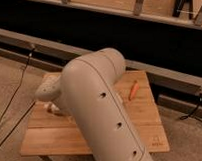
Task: Push the eraser across the table
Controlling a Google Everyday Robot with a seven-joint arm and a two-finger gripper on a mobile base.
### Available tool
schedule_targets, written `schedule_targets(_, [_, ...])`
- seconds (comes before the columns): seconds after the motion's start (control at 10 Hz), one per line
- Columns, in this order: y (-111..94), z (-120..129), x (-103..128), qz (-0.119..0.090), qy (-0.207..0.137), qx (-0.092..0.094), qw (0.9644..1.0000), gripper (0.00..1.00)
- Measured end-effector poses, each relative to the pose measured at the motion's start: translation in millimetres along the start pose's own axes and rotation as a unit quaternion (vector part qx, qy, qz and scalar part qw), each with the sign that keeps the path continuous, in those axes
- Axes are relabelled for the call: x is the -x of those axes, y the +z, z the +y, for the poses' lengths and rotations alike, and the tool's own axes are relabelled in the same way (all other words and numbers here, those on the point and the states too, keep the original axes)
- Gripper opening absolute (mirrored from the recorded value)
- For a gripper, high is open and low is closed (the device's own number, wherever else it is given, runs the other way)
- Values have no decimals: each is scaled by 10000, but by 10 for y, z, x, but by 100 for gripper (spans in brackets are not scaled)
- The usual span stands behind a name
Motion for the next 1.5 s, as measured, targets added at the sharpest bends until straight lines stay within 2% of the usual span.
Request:
schedule_targets(0.1, [-63,39,16,-64,-38,55,10000,65])
schedule_targets(0.2, [-164,122,32,-168,-116,193,9996,65])
schedule_targets(0.4, [-348,300,80,-432,-334,615,9966,64])
schedule_targets(0.5, [-396,349,92,-519,-423,794,9946,59])
schedule_targets(0.7, [-411,384,83,-589,-550,1112,9905,37])
schedule_targets(0.8, [-369,356,83,-571,-561,1192,9896,26])
schedule_targets(0.9, [-338,341,87,-557,-565,1225,9893,21])
schedule_targets(1.0, [-271,300,109,-531,-565,1278,9888,8])
schedule_targets(1.1, [-231,281,129,-518,-577,1296,9885,2])
schedule_targets(1.5, [-46,218,309,-509,-656,1199,9893,0])
